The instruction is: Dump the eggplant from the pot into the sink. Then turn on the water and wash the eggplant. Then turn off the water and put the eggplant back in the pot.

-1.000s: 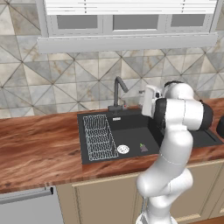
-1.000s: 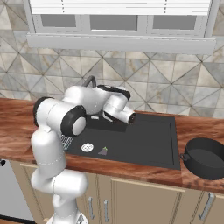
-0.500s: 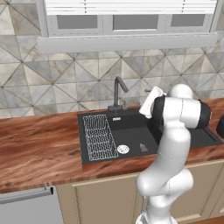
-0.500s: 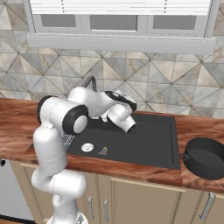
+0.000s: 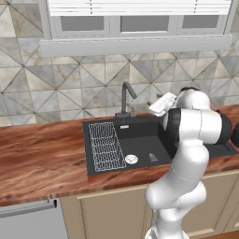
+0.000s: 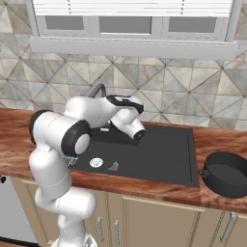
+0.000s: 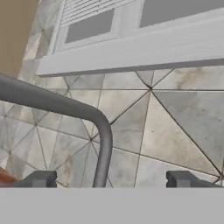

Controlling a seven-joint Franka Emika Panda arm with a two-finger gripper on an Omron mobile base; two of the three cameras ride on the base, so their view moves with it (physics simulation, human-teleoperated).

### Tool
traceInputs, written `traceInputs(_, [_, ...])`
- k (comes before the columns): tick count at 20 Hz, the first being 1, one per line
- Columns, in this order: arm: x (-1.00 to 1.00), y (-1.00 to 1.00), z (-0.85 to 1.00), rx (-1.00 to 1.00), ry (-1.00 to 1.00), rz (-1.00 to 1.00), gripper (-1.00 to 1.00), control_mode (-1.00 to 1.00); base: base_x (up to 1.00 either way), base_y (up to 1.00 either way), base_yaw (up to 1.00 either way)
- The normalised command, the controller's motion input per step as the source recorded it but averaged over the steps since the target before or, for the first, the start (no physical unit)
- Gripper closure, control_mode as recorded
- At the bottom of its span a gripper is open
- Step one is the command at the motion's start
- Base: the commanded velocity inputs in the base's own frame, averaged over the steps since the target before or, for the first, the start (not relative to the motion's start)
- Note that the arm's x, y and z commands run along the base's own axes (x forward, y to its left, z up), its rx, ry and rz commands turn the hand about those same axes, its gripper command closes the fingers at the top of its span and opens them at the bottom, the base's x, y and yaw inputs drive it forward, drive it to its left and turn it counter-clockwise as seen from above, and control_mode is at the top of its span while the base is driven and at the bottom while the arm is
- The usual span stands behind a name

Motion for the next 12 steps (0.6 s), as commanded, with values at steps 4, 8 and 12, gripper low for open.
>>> traceInputs(4, [-0.02, 0.0, -0.01, 0.44, 0.69, 0.0, -1.0, -1.0, 0.0, 0.0, 0.0])
traceInputs(8, [-0.01, -0.06, -0.12, 0.45, 0.54, 0.01, -1.0, -1.0, 0.0, 0.0, 0.0])
traceInputs(12, [-0.04, -0.26, -0.25, 0.41, 0.49, 0.03, -1.0, -1.0, 0.0, 0.0, 0.0])
